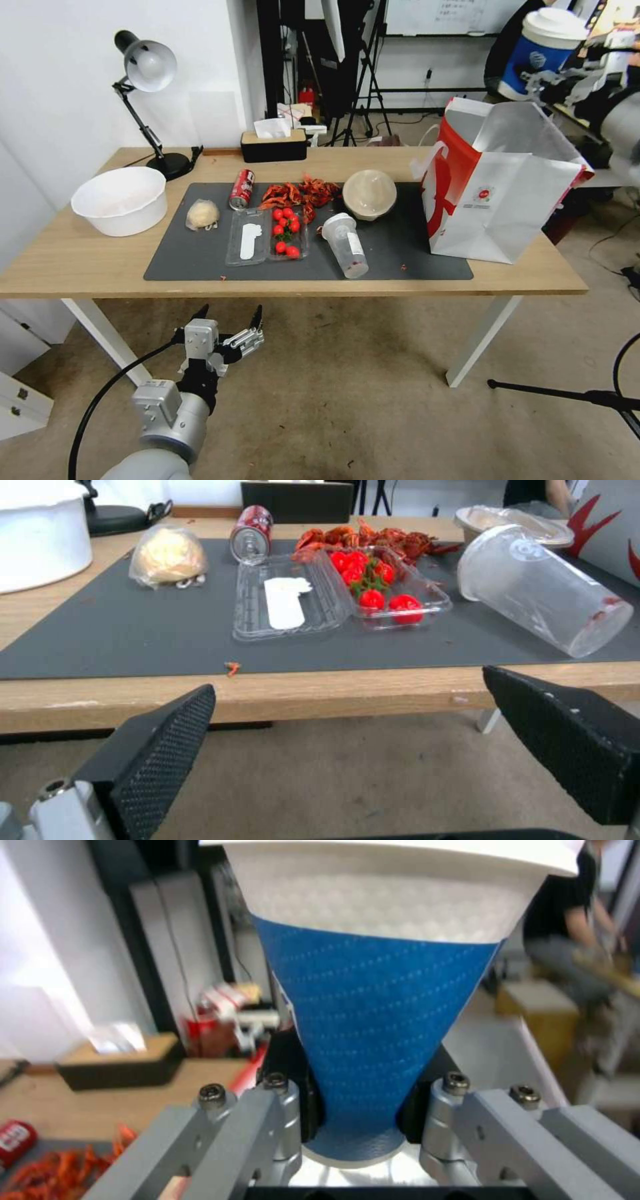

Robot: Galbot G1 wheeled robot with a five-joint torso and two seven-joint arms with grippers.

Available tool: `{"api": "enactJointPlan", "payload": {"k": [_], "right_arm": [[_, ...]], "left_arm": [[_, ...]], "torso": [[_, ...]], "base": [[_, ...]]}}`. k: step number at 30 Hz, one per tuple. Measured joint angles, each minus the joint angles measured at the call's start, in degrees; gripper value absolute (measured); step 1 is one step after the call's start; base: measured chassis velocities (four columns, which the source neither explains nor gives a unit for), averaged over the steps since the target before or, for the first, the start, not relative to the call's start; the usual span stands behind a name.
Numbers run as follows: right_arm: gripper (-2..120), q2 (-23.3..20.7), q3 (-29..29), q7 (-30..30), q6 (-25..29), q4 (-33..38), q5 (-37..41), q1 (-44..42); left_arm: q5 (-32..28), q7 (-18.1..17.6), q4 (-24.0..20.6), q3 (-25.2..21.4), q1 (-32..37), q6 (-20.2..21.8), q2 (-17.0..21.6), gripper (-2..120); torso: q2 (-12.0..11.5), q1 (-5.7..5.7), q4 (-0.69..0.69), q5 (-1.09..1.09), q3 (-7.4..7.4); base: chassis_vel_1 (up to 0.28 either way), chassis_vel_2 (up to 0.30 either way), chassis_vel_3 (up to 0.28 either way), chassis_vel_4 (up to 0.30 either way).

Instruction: Pick up the trash from the table and place it into the takeout bag.

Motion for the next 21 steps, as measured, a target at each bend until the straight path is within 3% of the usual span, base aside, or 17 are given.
{"api": "enactJointPlan", "payload": {"k": [11, 14, 17, 21], "right_arm": [[21, 2.2, -9.2, 6.5, -0.5, -6.1, 2.5, 2.9], [28, 2.5, -10.8, 9.3, -0.5, -6.1, 5.4, 4.5], [43, 2.8, -12.1, 12.7, -0.5, -6.3, 9.4, 6.1], [48, 2.8, -12.3, 13.3, -0.4, -6.3, 10.0, 6.3]], "left_arm": [[0.1, 0.2, -0.2, 0.1, 0.3, -0.4, 0.2, 100], [0.0, 0.2, -0.2, 0.1, 0.3, -0.6, 0.1, 100], [0.0, 0.2, -0.2, 0.1, 0.3, -0.7, 0.0, 100], [0.0, 0.2, -0.2, 0.1, 0.3, -0.7, 0.0, 100]], "torso": [[0.0, 0.0, 0.0, 0.01, 0.0], [0.0, 0.0, 0.0, -0.01, 0.0], [0.0, 0.0, 0.01, -0.02, 0.0], [0.0, 0.0, 0.01, -0.01, 0.0]], "base": [[0.0, 0.0, 0.0, 0.0], [0.0, 0.0, 0.0, 0.0], [0.0, 0.0, 0.0, 0.0], [0.0, 0.0, 0.0, 0.0]]}}
